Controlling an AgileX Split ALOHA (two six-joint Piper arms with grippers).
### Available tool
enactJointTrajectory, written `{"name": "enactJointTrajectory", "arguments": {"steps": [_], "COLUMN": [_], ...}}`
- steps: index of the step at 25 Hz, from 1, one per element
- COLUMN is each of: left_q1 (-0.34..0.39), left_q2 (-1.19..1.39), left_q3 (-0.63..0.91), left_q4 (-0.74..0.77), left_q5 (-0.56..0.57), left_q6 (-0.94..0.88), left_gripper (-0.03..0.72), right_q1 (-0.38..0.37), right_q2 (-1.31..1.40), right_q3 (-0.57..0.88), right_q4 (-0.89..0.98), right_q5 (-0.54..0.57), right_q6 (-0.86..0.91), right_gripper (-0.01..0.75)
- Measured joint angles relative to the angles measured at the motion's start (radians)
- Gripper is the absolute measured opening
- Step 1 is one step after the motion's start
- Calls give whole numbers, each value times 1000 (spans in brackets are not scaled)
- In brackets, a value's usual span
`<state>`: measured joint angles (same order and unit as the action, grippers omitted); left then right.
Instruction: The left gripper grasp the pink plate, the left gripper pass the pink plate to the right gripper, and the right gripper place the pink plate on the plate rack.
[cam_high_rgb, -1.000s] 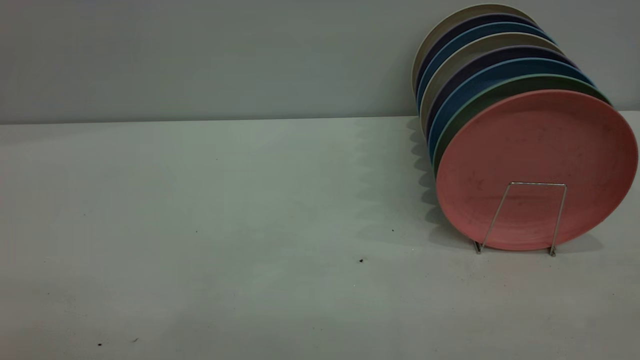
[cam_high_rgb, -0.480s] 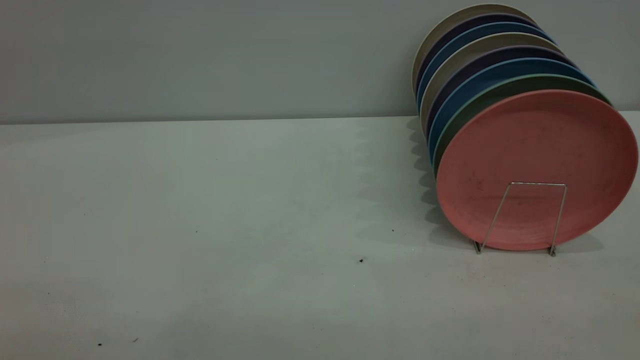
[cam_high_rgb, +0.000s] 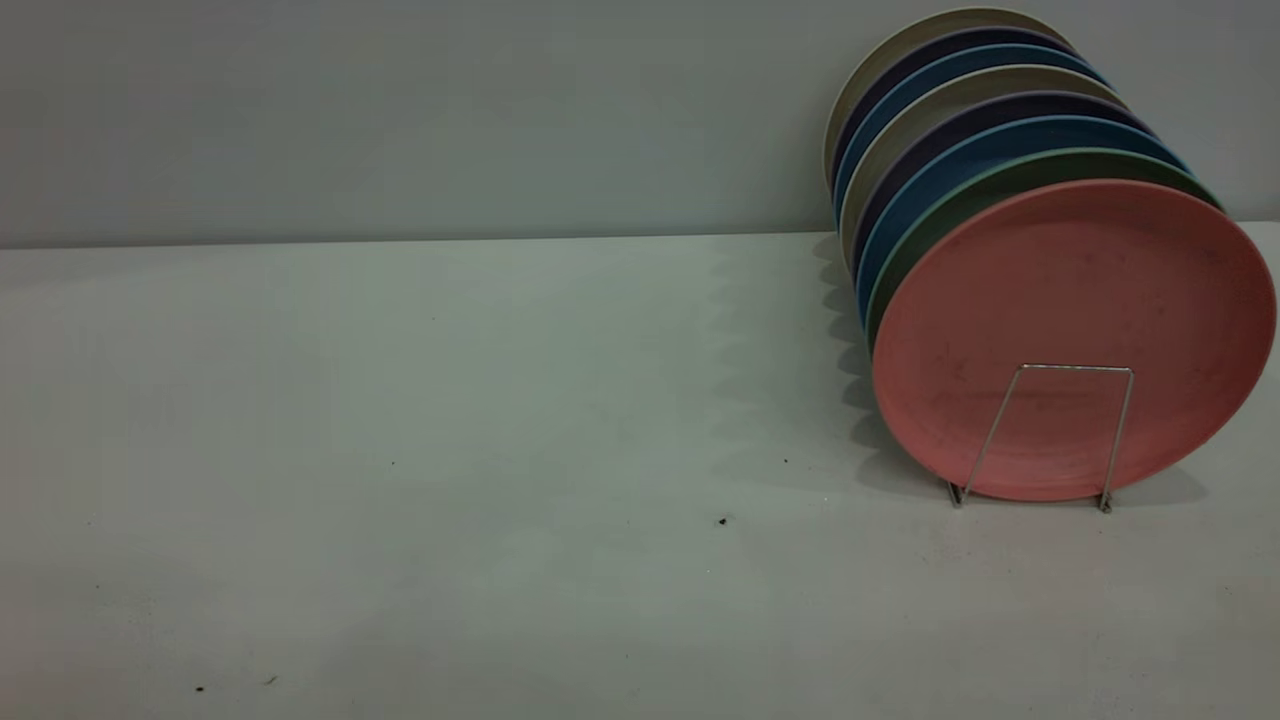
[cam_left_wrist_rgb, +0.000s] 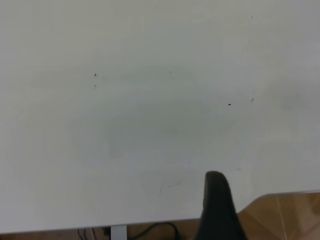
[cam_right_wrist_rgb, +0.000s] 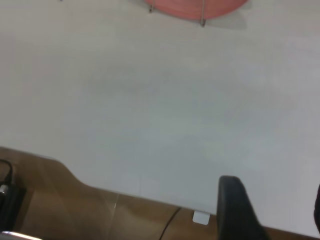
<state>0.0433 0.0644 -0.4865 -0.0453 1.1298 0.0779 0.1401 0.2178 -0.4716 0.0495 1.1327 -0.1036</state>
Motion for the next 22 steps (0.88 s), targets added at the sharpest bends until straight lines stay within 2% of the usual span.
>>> {"name": "enactJointTrajectory", "arguments": {"steps": [6, 12, 22], "left_q1": [0, 0, 0], "left_q2": [0, -29, -87], "left_q3": [0, 0, 0], "left_q4": [0, 0, 0], "left_q5": [0, 0, 1], "left_q6": [1, 1, 1], "left_gripper": [538, 538, 538], "right_q1": [-4, -91, -98], "right_q2": [-1, -81, -233], "right_q3": [0, 0, 0], "right_q4": [0, 4, 9], "right_q5": [0, 0, 6], "right_q6": [0, 0, 0], "right_gripper": [393, 393, 393]}}
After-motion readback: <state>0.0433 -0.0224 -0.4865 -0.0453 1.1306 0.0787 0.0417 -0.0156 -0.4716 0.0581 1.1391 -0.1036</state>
